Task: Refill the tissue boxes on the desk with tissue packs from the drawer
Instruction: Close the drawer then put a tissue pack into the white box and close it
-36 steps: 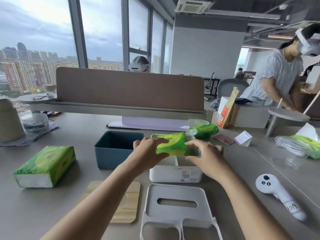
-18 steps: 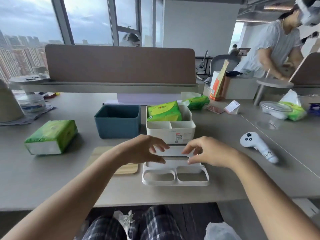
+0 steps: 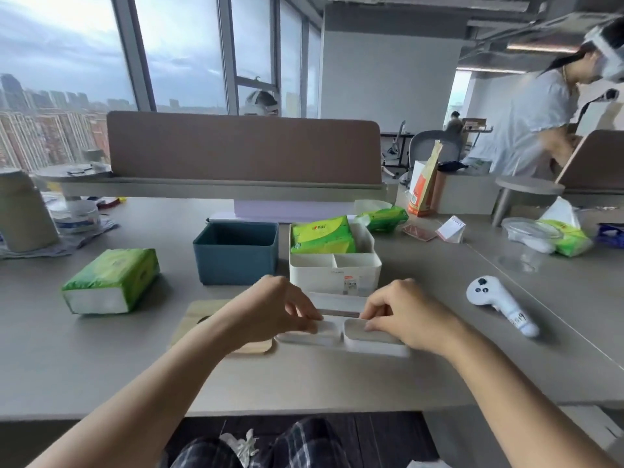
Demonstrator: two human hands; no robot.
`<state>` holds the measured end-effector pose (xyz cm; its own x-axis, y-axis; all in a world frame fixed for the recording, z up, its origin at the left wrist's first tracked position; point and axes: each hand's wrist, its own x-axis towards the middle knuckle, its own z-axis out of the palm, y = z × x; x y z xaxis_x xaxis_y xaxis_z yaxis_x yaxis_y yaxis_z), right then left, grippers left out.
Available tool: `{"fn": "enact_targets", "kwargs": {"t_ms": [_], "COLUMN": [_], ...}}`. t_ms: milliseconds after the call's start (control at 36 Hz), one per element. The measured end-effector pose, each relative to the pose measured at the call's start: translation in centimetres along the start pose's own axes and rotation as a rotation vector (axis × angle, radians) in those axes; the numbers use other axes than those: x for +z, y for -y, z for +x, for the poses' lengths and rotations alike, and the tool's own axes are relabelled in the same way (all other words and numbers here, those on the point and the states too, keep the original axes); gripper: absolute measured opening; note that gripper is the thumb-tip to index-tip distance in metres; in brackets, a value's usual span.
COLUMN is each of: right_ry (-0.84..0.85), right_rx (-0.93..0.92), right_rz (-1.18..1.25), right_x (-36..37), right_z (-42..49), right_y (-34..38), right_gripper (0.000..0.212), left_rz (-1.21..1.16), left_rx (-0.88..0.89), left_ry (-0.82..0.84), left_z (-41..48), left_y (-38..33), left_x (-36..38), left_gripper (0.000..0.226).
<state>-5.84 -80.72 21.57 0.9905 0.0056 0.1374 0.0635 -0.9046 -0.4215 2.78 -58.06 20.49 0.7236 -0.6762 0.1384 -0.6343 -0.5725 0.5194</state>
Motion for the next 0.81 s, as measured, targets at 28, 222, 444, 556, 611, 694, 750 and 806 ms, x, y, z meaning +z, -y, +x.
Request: {"fn": "enact_targets", "kwargs": {"t_ms": [28, 222, 444, 556, 611, 694, 750, 806], "right_ry": [-0.019, -0.271, -0.677, -0.784, -0.804, -0.826, -0.846, -0.86], "right_rx": [-0.006, -0.043, -0.047, -0.084, -0.109, -0.124, -0.105, -0.085], "right_rz": [0.006, 0.033, 0.0, 0.006, 0.002, 0.001, -0.005, -0.025], "right_x": [-0.6, -3.8, -2.2, -1.5, -1.2, -0.9, -0.8, -0.8], "right_z": [-0.1, 1.0, 4.9, 5.8, 6.1, 6.6, 6.8, 6.9], "right_y": [0.3, 2.1, 1.7, 1.6, 1.6, 1.2, 0.9, 0.6], "right_gripper": [0.006, 0.007, 0.021, 0.013, 0.013, 0.017, 0.02, 0.022], "left_rz": [-0.001, -0.035, -0.832, -1.031, -1.083, -1.167, -1.208, -1.211], "left_rx": [0.017, 0.049, -0.142, -0.093, -0.046, 0.01, 0.042, 0.067], "left_ry": [-0.024, -0.436, -0.604, -0.557, -0.542, -0.507, -0.446, -0.392], "left_z": [-0.1, 0.8, 2.8, 3.2, 3.4, 3.6, 3.7, 3.9], "left_y": [-0.3, -1.5, -1.4, -2.0, -2.4, -3.0, -3.2, -3.4], "left_x": [-0.5, -5.0, -5.2, -4.9, -5.2, -5.8, -6.2, -6.6], "left_gripper": [0.021, 0.028, 0.047, 0.019, 0.019, 0.029, 0.036, 0.039]}}
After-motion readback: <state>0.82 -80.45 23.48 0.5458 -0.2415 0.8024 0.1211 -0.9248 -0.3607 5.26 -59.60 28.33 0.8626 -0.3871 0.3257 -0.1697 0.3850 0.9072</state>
